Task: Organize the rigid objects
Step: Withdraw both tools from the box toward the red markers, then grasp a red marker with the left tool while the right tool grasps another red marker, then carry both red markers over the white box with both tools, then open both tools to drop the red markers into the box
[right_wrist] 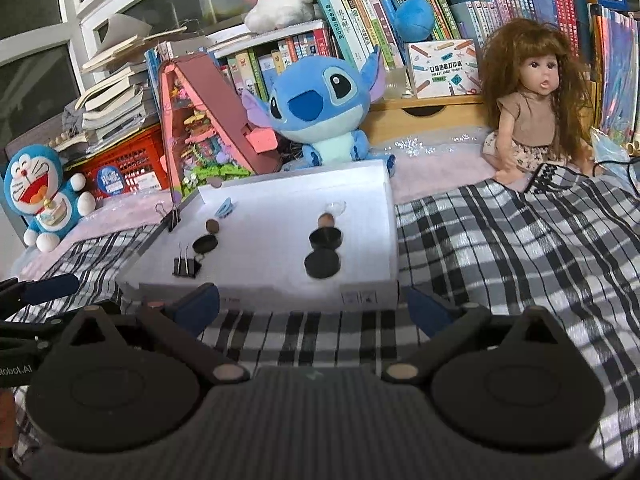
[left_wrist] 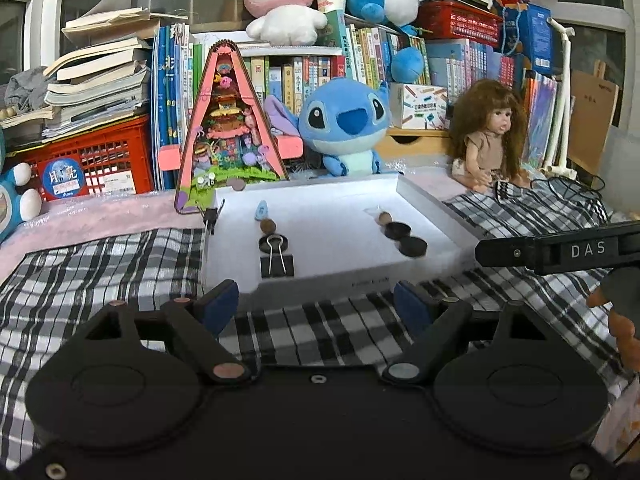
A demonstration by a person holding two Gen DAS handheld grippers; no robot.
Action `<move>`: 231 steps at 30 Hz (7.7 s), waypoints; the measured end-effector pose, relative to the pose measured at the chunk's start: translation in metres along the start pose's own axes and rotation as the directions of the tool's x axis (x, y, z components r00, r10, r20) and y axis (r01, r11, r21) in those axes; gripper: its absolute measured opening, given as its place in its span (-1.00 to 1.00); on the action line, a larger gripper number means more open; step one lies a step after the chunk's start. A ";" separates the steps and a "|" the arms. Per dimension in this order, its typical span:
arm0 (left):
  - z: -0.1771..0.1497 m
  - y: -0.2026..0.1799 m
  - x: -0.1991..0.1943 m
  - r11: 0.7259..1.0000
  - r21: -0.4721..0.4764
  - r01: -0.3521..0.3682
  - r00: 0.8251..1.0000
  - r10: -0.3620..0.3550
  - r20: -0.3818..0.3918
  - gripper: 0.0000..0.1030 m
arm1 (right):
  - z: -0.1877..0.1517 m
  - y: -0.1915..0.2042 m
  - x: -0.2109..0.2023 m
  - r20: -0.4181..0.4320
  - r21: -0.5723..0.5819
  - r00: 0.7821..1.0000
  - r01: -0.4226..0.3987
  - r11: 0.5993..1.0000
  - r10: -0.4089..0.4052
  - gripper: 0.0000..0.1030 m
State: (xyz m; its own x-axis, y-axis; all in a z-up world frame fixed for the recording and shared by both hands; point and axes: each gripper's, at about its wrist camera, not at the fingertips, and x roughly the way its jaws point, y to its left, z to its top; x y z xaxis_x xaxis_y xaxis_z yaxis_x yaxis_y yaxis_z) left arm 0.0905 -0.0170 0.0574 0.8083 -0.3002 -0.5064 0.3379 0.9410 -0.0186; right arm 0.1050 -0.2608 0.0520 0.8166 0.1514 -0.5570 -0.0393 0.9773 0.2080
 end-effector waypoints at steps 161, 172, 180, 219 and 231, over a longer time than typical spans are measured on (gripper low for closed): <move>0.011 -0.007 0.022 0.981 -0.158 -0.114 0.993 0.110 -0.036 -0.19 | -0.041 0.038 -0.010 0.109 -0.050 0.991 0.087 0.995 -0.081 -0.04; 0.051 0.019 0.074 0.978 -0.189 -0.089 0.992 0.071 -0.100 -0.19 | 0.010 0.029 0.022 0.076 -0.030 0.994 0.086 0.996 -0.084 -0.04; 0.072 0.040 0.119 0.969 -0.246 -0.037 0.985 -0.006 -0.171 -0.19 | 0.048 0.014 0.064 -0.047 0.032 0.997 0.057 0.998 -0.055 -0.04; 0.059 0.014 0.180 0.986 -0.163 0.019 0.955 -0.066 -0.291 -0.18 | 0.062 0.006 0.151 -0.274 0.079 0.959 0.097 0.992 -0.072 0.01; 0.060 0.015 0.177 0.987 -0.162 0.003 0.956 -0.050 -0.289 0.03 | 0.063 0.006 0.144 -0.272 0.093 0.962 0.052 0.994 -0.025 -0.29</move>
State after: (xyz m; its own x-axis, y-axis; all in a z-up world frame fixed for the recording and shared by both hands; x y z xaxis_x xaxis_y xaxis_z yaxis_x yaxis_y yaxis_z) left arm 0.2681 -0.0652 0.0192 0.6163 -0.2892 -0.7325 0.2578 0.9530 -0.1593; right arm 0.2581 -0.2429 0.0234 0.6298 0.1619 -0.7597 0.0569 0.9658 0.2530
